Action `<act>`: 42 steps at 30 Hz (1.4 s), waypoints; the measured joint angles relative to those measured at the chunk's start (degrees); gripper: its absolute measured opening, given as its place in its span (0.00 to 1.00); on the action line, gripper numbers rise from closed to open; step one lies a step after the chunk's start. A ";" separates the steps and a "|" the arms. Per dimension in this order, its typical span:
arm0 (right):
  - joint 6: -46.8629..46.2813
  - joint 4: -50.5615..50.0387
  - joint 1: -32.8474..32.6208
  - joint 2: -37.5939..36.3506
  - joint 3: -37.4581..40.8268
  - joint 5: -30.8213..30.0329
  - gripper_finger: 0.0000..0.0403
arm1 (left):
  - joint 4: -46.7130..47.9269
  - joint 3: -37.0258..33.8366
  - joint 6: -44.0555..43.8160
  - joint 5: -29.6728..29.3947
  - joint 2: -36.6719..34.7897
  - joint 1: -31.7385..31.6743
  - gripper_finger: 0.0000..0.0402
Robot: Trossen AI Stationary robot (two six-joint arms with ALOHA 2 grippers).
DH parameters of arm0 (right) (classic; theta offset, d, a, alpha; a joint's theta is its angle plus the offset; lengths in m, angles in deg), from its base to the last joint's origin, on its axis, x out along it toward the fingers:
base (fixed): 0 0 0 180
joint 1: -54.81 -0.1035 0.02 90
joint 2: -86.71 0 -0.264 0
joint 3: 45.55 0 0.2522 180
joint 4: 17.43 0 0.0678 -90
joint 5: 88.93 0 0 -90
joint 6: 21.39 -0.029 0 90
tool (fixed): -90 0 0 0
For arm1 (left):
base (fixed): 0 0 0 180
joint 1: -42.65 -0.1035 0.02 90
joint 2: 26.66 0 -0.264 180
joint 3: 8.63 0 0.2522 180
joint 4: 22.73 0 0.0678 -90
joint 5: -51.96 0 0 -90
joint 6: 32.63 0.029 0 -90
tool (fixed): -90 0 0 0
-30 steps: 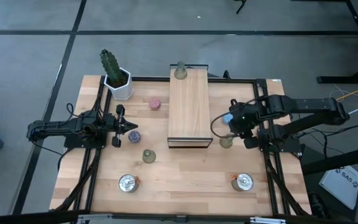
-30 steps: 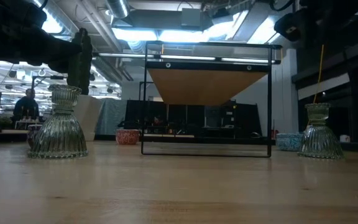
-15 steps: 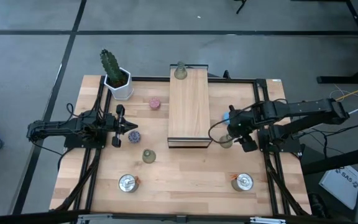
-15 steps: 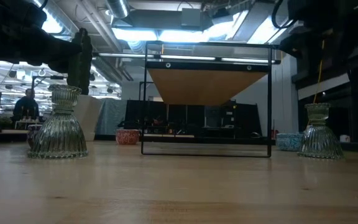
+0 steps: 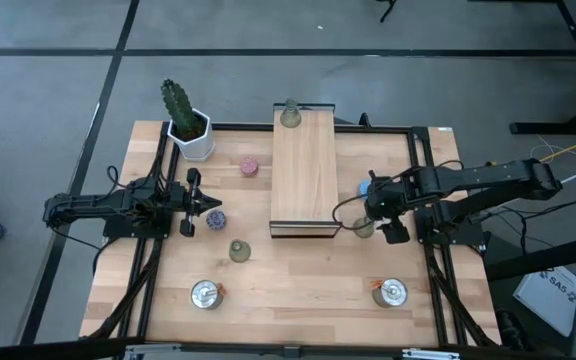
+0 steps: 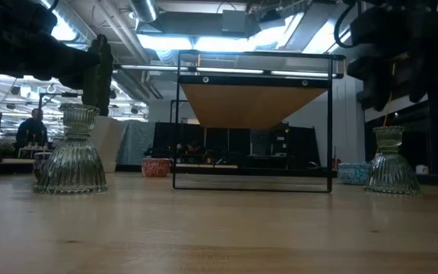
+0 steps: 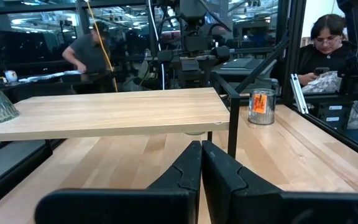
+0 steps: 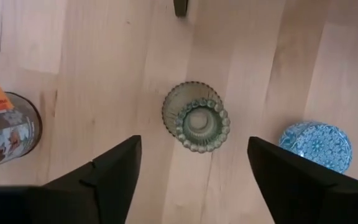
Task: Pick & Place candle stick holders
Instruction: Put the right transparent candle holder on the shelf
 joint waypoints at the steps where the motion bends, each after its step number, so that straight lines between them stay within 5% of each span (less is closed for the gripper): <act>1: -0.04 0.31 0.00 0.00 0.00 0.02 0.75 | 0.00 -0.01 0.00 0.00 -0.01 0.00 0.01; 9: -1.44 2.49 0.00 1.35 0.00 0.24 0.81 | 0.00 -0.02 0.00 0.00 0.00 0.01 0.02; 42: -4.24 10.82 0.04 6.49 6.65 0.04 0.77 | 0.00 -0.02 -0.01 0.00 0.01 0.01 0.02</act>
